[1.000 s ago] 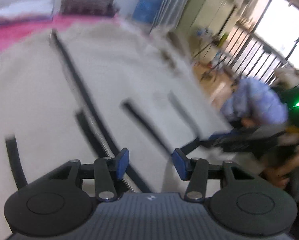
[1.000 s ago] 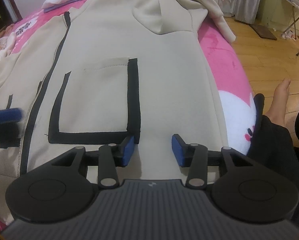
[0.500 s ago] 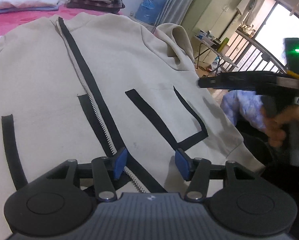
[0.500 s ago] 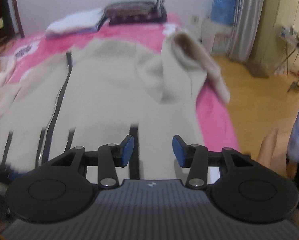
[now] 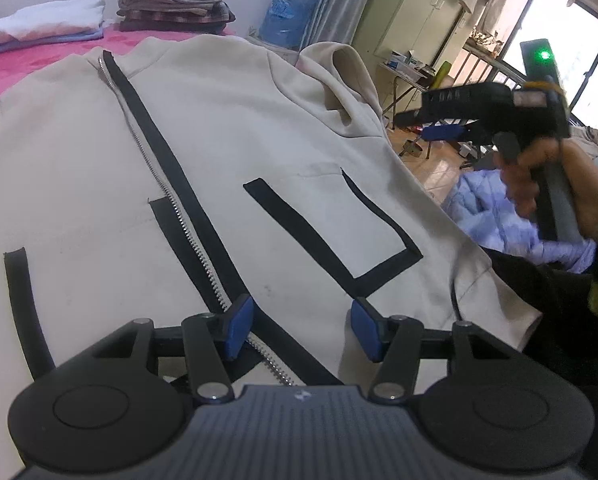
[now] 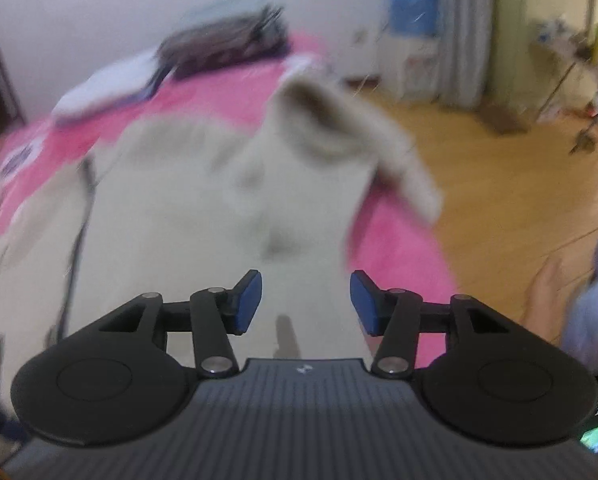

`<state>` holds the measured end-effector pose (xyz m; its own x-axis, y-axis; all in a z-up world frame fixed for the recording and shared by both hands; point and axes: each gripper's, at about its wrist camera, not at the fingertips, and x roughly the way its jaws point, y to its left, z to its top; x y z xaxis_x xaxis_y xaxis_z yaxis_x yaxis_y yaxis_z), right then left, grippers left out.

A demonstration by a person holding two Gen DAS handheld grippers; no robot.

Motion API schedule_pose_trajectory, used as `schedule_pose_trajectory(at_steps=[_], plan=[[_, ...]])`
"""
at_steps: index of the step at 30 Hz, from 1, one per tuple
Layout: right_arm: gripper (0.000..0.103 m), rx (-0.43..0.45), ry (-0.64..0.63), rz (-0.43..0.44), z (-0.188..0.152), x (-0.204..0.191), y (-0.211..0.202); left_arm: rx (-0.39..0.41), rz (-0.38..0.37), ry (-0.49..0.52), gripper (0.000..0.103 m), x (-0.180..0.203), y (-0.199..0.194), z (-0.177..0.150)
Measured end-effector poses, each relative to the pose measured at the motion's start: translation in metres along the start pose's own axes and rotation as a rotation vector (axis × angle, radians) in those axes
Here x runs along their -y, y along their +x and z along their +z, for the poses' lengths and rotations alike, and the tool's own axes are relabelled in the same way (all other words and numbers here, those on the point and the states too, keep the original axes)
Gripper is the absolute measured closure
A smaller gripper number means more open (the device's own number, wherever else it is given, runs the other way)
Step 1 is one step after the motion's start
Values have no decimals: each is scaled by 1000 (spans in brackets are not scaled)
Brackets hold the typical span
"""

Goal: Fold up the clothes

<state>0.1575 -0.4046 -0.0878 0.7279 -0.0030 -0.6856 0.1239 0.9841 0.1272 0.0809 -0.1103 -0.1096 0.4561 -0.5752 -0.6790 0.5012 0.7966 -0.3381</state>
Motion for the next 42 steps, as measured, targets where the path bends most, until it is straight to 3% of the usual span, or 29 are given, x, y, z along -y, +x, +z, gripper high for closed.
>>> schedule_pose_trajectory(at_steps=[1, 5, 9, 13, 16, 20, 24, 27, 28, 31, 34, 38, 42], plan=[[54, 11, 63, -2, 7, 14, 3, -2, 0, -3, 47, 0, 0, 0], [53, -15, 614, 138, 22, 97, 30, -3, 2, -2, 46, 0, 1, 0], [44, -38, 1195, 308, -5, 158, 68, -4, 6, 16, 42, 3, 3, 1], [37, -78, 1390, 394, -22, 164, 95, -5, 13, 45, 40, 6, 5, 1], [36, -108, 1426, 394, -21, 157, 116, -7, 22, 78, 37, 11, 5, 0], [36, -58, 1513, 402, -13, 160, 137, -8, 38, 104, 37, 15, 6, -2], [39, -14, 1553, 268, -3, 162, 151, -10, 42, 104, 37, 15, 6, -2], [66, 1, 1551, 182, 3, 162, 161, -10, 46, 110, 37, 16, 6, -3], [82, -3, 1537, 160, 5, 162, 163, -10, 48, 113, 37, 16, 6, -3], [94, 48, 1476, 123, 19, 163, 160, -9, 47, 109, 37, 16, 5, -3], [96, 194, 1359, 119, 50, 166, 129, -6, 44, 102, 37, 15, 5, -4], [96, 397, 1167, 189, 103, 167, 60, 0, 39, 94, 37, 13, 4, -5], [96, 523, 928, 260, 150, 153, -22, 6, 37, 90, 37, 13, 3, -6]])
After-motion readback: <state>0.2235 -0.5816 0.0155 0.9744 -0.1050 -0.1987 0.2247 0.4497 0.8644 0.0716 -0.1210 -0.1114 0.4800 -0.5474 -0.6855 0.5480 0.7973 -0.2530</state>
